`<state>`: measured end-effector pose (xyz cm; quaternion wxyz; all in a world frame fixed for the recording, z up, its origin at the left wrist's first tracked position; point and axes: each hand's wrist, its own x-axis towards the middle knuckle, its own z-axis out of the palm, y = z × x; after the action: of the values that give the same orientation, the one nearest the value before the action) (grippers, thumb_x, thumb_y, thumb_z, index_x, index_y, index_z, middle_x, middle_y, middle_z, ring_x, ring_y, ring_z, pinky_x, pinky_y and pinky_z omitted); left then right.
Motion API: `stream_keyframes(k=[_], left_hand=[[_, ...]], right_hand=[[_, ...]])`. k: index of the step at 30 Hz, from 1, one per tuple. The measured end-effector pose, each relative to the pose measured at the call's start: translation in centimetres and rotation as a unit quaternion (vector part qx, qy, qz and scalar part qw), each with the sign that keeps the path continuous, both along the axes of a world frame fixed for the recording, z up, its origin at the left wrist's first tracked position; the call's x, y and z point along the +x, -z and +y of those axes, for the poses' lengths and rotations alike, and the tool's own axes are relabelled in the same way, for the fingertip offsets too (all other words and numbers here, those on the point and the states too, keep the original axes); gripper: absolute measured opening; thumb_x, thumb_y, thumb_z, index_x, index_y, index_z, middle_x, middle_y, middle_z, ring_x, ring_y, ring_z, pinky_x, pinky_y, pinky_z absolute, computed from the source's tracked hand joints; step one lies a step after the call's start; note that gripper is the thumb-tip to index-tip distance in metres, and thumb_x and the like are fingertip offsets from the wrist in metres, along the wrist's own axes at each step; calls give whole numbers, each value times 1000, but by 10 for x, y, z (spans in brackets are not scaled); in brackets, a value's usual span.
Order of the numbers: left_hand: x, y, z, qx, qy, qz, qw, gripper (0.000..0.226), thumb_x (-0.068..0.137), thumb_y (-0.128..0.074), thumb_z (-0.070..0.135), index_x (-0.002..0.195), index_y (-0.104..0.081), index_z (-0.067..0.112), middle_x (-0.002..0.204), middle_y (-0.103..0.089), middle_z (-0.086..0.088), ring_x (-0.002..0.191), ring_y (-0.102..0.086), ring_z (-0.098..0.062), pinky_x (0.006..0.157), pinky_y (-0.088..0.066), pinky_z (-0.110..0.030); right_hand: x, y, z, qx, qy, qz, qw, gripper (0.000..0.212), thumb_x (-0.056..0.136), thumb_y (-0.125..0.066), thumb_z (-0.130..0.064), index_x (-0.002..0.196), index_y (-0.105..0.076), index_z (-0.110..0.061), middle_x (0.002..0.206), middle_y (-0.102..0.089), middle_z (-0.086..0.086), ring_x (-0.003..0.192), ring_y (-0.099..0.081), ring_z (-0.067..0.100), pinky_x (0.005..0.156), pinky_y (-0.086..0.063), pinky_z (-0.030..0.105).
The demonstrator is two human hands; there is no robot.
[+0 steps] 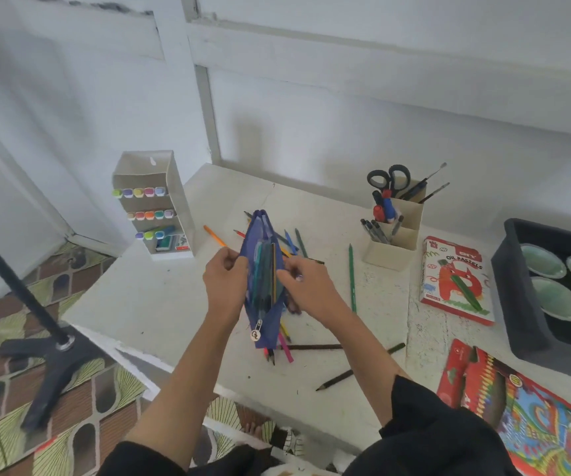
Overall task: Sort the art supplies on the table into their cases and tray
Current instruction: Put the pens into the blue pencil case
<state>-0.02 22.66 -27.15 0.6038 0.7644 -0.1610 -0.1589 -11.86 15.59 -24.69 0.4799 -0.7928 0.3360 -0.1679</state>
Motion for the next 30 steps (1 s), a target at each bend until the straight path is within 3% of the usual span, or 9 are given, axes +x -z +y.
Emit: stream_keyframes(k=[2,6,10,14,16,19,23,27,30], left_hand=[[3,5,17,-4,-29,2,1000,16,85,-50,3,69,-48,2,62,-49,-10,56,-40,-15,53,-34,-28],[13,15,51,9,-75,-2,997,18,87,-46,3,70,-46,6,63,-48,-7,57,-40,-16,53,-33,-29],[33,28,72,89,-48,-6,995,11,91,-43,6,87,-53,4,75,-55,-7,71,-50,-21,61,-40,-33],[49,35,82,106,-60,17,992,12,93,-43,9,96,-54,8,83,-58,-9,79,-55,-28,68,-48,-36],[54,35,85,103,-52,21,993,11,94,-44,11,97,-54,8,84,-59,-8,78,-55,-26,63,-46,-30],[61,36,88,109,-36,26,993,10,96,-45,15,97,-54,9,79,-56,-1,75,-55,-23,61,-45,-25],[77,34,89,115,11,63,991,13,95,-47,17,92,-57,9,84,-62,-7,83,-60,-29,77,-54,-43],[86,28,86,127,74,53,988,10,93,-49,14,87,-57,10,90,-65,-11,77,-60,-23,62,-49,-31],[88,26,84,125,113,46,985,9,91,-51,11,83,-56,12,83,-63,-11,65,-55,-19,50,-44,-23]], right_hand=[[6,6,12,10,-21,-7,1000,30,93,-50,-15,65,-37,-15,67,-44,9,52,-47,20,55,-44,33],[17,10,38,61,-91,13,994,21,96,-48,-17,77,-43,-11,66,-47,1,40,-50,1,46,-40,13],[20,23,49,73,-184,124,972,13,94,-53,-25,99,-56,-13,86,-61,1,48,-59,7,57,-46,23],[16,38,30,-98,-66,176,977,17,94,-48,-15,103,-63,-15,92,-63,2,70,-60,14,71,-53,29],[11,46,15,-163,-31,220,961,31,92,-44,-2,113,-60,-19,107,-59,4,77,-58,17,68,-50,30],[5,59,2,-171,-59,265,947,50,88,-45,5,127,-51,-26,113,-45,6,75,-49,17,58,-40,23],[10,71,1,-189,-22,256,948,41,89,-55,-6,123,-57,-29,101,-38,-1,76,-50,16,66,-49,26],[12,75,5,-204,37,241,948,32,89,-61,-13,119,-59,-25,103,-41,-2,76,-50,13,63,-46,23],[12,65,16,-180,100,180,962,33,91,-58,-14,122,-56,-25,112,-48,0,81,-53,10,65,-45,22]])
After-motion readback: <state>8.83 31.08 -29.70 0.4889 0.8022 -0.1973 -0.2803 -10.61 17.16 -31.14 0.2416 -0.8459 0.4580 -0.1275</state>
